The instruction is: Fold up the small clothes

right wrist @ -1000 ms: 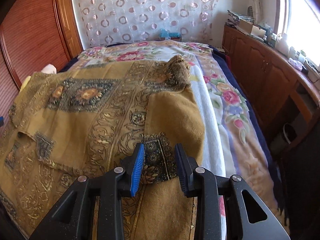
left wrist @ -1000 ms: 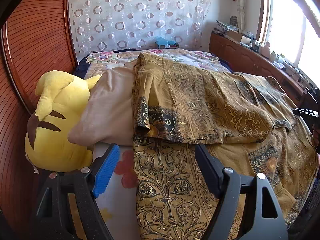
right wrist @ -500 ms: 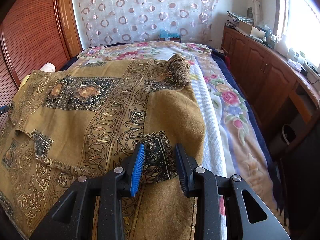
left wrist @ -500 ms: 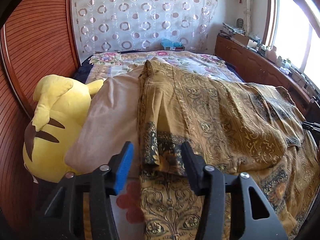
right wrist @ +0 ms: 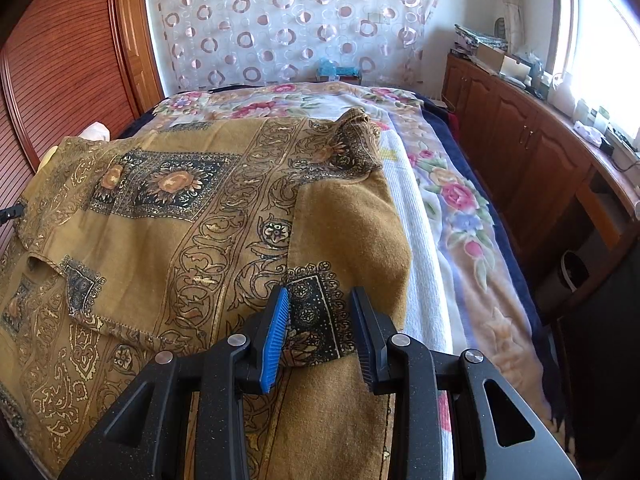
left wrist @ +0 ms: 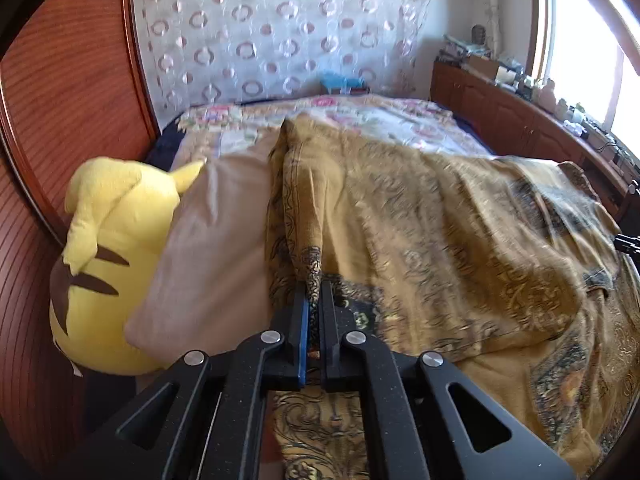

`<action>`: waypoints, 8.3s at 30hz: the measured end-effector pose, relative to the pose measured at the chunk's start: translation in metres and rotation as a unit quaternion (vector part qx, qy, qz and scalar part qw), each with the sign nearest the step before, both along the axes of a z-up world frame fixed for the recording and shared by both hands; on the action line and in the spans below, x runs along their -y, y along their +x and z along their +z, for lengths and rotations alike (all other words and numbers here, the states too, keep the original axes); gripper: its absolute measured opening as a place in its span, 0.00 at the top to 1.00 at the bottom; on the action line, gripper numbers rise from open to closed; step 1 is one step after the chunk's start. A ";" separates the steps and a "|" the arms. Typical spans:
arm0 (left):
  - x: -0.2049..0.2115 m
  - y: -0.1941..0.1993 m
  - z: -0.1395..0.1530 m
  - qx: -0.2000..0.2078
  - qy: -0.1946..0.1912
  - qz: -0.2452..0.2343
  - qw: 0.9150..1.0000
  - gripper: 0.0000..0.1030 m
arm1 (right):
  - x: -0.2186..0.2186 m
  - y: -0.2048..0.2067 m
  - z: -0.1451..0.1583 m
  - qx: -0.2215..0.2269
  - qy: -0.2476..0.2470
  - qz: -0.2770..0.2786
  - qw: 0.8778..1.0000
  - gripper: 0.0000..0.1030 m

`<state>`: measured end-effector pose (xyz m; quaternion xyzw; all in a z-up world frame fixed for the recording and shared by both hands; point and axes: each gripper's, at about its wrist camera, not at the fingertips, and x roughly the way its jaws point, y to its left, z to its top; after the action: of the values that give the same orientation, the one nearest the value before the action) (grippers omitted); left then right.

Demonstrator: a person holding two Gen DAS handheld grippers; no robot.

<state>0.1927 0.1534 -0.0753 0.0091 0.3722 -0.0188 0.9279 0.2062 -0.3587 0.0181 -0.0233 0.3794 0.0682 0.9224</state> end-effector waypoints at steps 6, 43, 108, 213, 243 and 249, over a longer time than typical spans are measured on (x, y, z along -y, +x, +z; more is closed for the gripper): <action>0.022 -0.014 0.025 0.035 -0.007 -0.027 0.999 0.97 | 0.001 0.000 0.000 0.000 -0.001 0.000 1.000 0.68; 0.020 -0.056 0.054 0.107 -0.064 -0.008 0.992 0.97 | 0.032 0.004 0.026 0.023 0.020 0.015 0.999 0.98; -0.017 -0.178 0.101 0.182 -0.193 -0.022 0.964 0.98 | 0.129 -0.106 -0.048 0.074 0.119 0.007 0.990 0.99; -0.016 -0.173 -0.047 -0.007 -0.162 0.039 0.986 0.25 | -0.329 0.002 -0.097 0.042 -0.043 0.311 0.949 0.51; 0.047 -0.160 0.027 0.085 -0.190 -0.067 0.976 0.91 | -0.210 -0.038 -0.095 0.048 0.023 0.213 0.976 0.51; 0.109 -0.127 0.060 0.103 -0.182 -0.146 0.967 0.91 | -0.128 -0.068 -0.076 0.080 0.037 0.141 0.986 0.51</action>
<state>0.0657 0.0441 -0.0152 -0.1043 0.2597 -0.2202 0.9344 0.1378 -0.2303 -0.0578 -0.0475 0.2942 0.2098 0.9312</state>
